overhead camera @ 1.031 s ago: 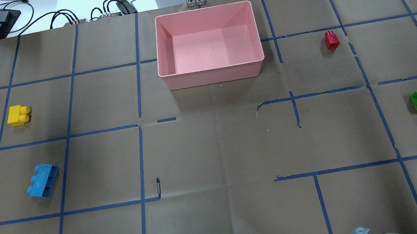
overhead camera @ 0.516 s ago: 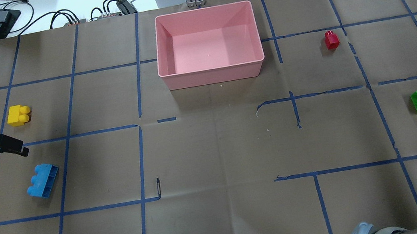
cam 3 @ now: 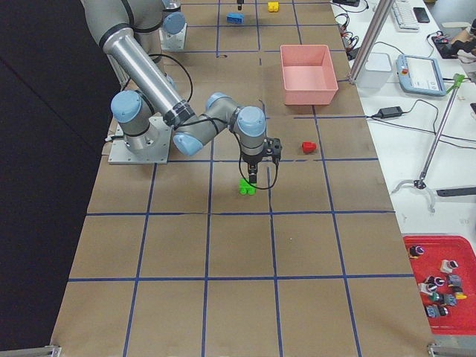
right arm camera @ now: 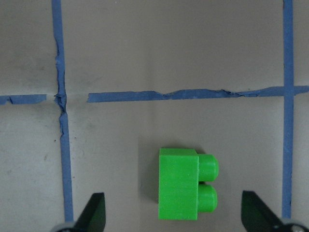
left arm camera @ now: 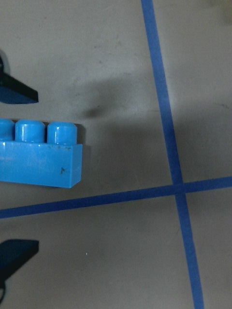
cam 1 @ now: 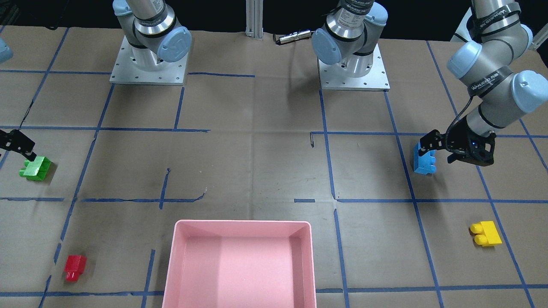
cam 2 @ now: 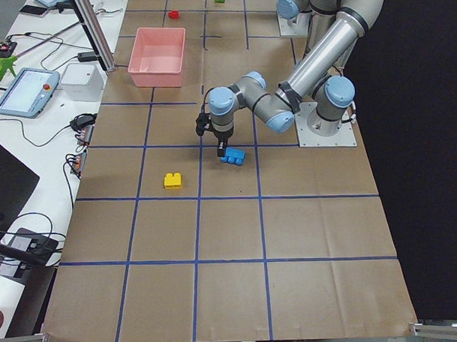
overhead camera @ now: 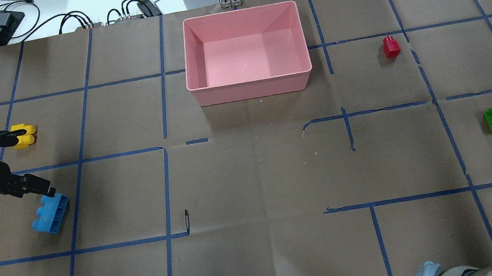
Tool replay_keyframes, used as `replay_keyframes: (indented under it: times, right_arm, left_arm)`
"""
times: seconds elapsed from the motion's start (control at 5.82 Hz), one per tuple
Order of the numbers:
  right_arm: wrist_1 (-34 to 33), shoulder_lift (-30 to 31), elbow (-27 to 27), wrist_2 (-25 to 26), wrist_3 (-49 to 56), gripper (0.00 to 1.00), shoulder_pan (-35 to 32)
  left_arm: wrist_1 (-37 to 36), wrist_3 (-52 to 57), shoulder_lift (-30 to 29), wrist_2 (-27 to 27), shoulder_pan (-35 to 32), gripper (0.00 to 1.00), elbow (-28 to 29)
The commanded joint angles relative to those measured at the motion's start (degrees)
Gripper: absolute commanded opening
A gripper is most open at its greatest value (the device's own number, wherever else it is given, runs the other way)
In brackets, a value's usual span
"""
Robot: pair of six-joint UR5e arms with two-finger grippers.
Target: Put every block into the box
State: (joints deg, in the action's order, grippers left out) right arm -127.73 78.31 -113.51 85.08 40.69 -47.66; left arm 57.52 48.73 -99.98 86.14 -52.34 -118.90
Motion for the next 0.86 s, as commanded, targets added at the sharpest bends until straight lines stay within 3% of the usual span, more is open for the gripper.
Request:
replay_keyframes:
  times: [0.0, 0.69]
  right_arm:
    - [-4.4, -3.0, -1.4, 0.3, 2.2, 1.0, 1.1]
    - [-10.2, -6.4, -4.4, 1.0, 2.6, 1.0, 1.7]
  left_arm:
    - [-4.8, 2.2, -4.8, 0.3, 0.2, 0.98, -0.9]
    - [-5.6, 4.4, -5.6, 2.5, 2.1, 0.94, -2.9]
